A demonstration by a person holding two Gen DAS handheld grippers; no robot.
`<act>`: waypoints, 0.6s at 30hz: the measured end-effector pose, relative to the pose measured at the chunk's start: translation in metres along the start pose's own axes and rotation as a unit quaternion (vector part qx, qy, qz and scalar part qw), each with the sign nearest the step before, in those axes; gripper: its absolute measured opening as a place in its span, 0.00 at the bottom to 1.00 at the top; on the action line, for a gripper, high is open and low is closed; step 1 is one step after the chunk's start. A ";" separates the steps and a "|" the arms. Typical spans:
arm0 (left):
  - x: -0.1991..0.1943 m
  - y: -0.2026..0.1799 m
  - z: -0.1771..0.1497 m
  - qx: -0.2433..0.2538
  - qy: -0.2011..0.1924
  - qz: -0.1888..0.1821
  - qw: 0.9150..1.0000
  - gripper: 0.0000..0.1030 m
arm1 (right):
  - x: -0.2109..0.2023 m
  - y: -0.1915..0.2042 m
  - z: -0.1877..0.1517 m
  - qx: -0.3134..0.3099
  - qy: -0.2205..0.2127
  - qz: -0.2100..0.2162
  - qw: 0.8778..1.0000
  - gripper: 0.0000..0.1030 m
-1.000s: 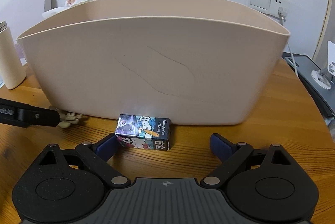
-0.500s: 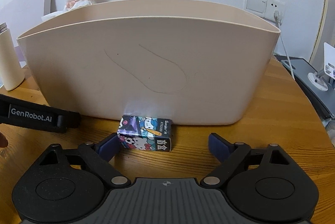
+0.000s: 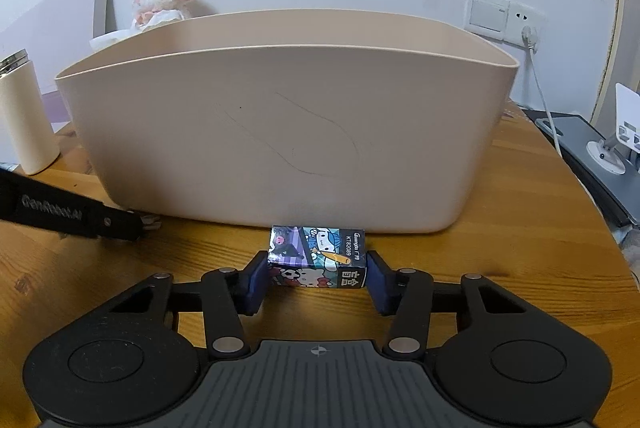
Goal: Organize objects
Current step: 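Grasp the grey keys with the left tool while the right tool grasps the cartoon juice box, then drop the keys and juice box into the beige bin, opening both tools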
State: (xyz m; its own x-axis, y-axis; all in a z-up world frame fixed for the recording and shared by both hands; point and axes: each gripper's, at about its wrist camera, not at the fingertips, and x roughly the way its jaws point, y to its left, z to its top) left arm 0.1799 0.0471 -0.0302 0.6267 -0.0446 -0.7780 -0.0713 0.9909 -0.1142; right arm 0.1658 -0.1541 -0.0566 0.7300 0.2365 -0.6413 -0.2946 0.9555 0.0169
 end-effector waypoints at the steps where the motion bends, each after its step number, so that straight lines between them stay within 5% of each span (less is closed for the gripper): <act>1: -0.002 0.001 0.000 0.002 -0.001 -0.004 1.000 0.27 | -0.002 0.000 0.000 0.000 -0.002 0.000 1.000 0.46; 18: -0.043 0.001 -0.010 0.018 -0.034 -0.037 0.999 0.20 | -0.047 -0.005 0.004 0.005 -0.045 -0.004 0.999 0.46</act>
State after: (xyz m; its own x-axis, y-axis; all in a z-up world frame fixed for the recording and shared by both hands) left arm 0.1452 0.0484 -0.0029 0.6800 -0.1102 -0.7249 0.0038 0.9892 -0.1467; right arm 0.1349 -0.1697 -0.0235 0.7852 0.2432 -0.5695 -0.2826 0.9590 0.0200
